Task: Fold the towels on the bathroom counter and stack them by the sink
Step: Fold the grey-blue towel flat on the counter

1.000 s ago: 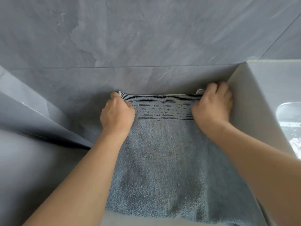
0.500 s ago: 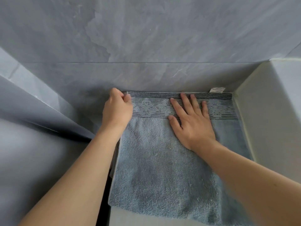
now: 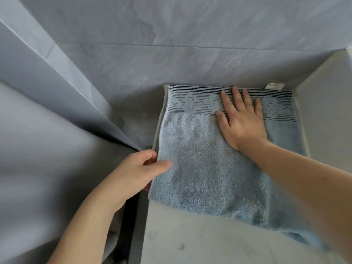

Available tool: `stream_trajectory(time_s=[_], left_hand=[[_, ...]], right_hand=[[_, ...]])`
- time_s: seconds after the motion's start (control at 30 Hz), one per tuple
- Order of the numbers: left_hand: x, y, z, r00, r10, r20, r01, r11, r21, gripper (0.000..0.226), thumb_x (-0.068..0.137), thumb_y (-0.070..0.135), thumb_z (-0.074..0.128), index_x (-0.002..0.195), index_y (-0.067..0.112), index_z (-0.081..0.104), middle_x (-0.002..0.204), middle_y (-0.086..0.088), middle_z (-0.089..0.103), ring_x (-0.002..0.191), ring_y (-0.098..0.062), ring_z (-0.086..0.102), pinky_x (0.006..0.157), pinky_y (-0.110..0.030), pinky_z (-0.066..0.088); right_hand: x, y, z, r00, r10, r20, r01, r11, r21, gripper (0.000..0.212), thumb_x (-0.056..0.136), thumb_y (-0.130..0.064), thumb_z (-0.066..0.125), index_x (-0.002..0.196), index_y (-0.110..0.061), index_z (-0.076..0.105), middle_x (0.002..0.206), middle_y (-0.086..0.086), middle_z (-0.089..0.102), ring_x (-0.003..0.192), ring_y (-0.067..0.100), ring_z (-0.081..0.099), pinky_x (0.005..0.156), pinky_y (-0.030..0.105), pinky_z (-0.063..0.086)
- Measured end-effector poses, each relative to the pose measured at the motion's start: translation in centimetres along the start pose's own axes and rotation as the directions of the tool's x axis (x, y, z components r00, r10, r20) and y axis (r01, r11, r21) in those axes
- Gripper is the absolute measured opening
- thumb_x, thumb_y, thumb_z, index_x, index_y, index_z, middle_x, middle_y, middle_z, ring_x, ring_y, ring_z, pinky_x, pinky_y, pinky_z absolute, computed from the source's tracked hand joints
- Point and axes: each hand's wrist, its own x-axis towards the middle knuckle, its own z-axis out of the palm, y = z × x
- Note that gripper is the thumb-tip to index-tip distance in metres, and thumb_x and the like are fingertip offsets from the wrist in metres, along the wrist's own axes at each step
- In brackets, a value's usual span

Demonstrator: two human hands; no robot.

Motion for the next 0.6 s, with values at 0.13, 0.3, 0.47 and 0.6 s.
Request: stream_trajectory(time_s=[0.13,0.3,0.47,0.6], left_hand=[[-1.4,-0.9,0.4,0.994,0.086,0.075,-0.102,0.961,0.258,0.056,0.053,0.07,0.071,0.106,0.053,0.062,0.112,0.026,0.051,0.096,0.005,0.059,0.086,-0.026,0.049],[-2.3,-2.7,2.2,0.97,0.241,0.042,-0.231,0.841,0.489,0.087,0.046,0.075,0.061,0.127,0.069,0.031,0.13,0.029,0.013,0.127,-0.001,0.01,0.106,-0.024,0.022],[-2.6,-3.4,2.5,0.827,0.561,-0.044,-0.326,0.542,0.775,0.047,0.059,0.07,0.057,0.088,0.033,0.061,0.152,0.01,0.015,0.146,-0.019,0.0,0.111,-0.041,0.004],[-3.3,-2.4,2.2,0.744,0.663,-0.085,-0.474,0.613,0.632,0.03,0.088,0.047,0.046,0.066,0.027,0.044,0.109,0.017,0.061,0.126,-0.007,0.047,0.119,-0.036,0.01]], right_hand=[[0.2,-0.6,-1.0,0.998,0.024,0.066,-0.02,0.998,-0.064,0.064,0.098,-0.046,0.017,0.156,-0.024,0.005,0.164,0.006,-0.002,0.15,0.026,-0.006,0.119,0.051,-0.007],[1.0,-4.2,-2.3,0.964,-0.264,-0.018,0.264,0.964,0.002,0.06,0.097,-0.045,0.017,0.155,-0.03,0.013,0.164,0.003,0.008,0.15,0.023,0.005,0.121,0.046,-0.005],[0.9,-4.5,0.0,0.941,-0.326,0.091,0.329,0.944,-0.02,0.059,0.098,-0.057,0.008,0.154,-0.042,0.001,0.164,-0.005,-0.004,0.15,0.015,-0.007,0.121,0.041,-0.007],[1.1,-4.4,0.0,0.942,-0.324,0.087,0.327,0.944,-0.032,0.062,0.094,-0.061,0.001,0.153,-0.043,-0.002,0.163,-0.006,-0.006,0.15,0.014,-0.009,0.121,0.041,-0.007]])
